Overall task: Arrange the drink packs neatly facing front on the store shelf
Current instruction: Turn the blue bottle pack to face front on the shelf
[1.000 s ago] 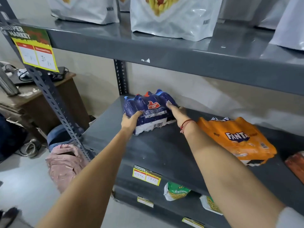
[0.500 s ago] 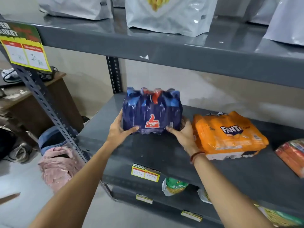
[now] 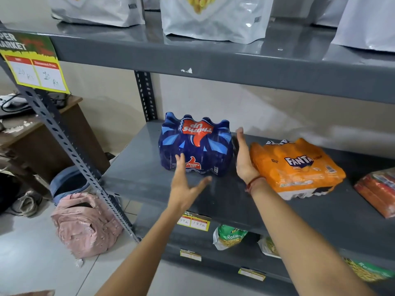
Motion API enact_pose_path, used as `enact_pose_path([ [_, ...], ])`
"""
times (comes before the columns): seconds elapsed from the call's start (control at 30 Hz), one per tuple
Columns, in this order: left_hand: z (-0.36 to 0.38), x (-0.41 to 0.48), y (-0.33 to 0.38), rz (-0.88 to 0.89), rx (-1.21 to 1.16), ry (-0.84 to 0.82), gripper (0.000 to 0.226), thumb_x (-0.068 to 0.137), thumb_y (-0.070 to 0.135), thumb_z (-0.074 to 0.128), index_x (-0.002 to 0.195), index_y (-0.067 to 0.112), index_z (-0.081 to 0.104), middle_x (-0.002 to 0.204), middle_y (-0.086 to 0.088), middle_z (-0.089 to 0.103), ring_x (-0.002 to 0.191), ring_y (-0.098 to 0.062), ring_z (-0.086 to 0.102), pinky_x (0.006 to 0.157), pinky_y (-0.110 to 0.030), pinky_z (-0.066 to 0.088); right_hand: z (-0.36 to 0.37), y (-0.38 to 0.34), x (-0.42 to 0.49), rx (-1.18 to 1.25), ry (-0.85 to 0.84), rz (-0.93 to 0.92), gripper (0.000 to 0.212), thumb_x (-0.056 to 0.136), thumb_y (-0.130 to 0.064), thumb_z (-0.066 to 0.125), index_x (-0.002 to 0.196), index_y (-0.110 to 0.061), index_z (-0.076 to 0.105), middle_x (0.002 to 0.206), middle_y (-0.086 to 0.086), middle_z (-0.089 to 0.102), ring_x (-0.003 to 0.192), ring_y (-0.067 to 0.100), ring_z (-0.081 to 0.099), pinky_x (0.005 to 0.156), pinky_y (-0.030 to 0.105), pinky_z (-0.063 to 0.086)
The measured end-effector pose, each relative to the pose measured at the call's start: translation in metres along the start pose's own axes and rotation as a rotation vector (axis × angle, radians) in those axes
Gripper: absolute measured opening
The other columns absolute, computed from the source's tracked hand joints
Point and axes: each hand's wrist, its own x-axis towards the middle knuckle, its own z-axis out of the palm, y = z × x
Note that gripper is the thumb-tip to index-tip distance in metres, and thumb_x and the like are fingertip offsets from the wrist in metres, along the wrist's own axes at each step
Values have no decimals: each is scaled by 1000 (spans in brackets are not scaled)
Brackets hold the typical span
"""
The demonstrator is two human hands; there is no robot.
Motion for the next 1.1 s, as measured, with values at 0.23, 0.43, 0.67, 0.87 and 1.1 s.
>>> enact_pose_path([
  [0.23, 6, 21, 3, -70, 137, -164, 155, 37, 70, 78, 144, 22, -23, 152, 1, -34, 144, -17, -17, 117, -35, 7, 4, -2, -8, -154, -20, -52, 49, 84, -72, 32, 114, -37, 49, 102, -21, 56, 87, -9, 54, 61, 6, 42],
  [0.43, -4, 30, -10, -34, -60, -290, 146, 41, 47, 91, 148, 32, -7, 151, 6, 33, 136, -4, 35, 109, -26, 36, -2, 35, -53, -242, 27, -305, 34, 89, -54, 39, 113, -34, 52, 112, -15, 59, 103, -6, 55, 78, 3, 42],
  [0.67, -75, 61, -36, -16, 85, -345, 61, 61, 33, 83, 115, 21, 58, 97, 16, 73, 95, -4, 68, 95, -35, 51, 40, 65, -101, -228, -21, -364, 51, 89, -49, 47, 131, -20, 51, 124, -22, 55, 113, -17, 48, 89, 0, 34],
  [0.87, -85, 51, -30, -110, 119, 227, 38, 91, 30, 56, 122, 7, 58, 110, -12, 69, 100, -18, 64, 88, -24, 47, 63, 72, -100, -467, -169, -332, 61, 90, -51, 48, 143, -24, 33, 149, -4, 38, 134, 1, 32, 106, 10, 21],
  [1.1, -47, 33, -16, -29, -139, 143, 71, 78, 43, 68, 138, 19, 40, 125, 8, 55, 108, -7, 58, 80, -10, 50, 3, 37, -36, -494, 310, -282, 74, 83, -42, 65, 139, -8, 31, 143, 15, 37, 131, 27, 39, 102, 27, 30],
])
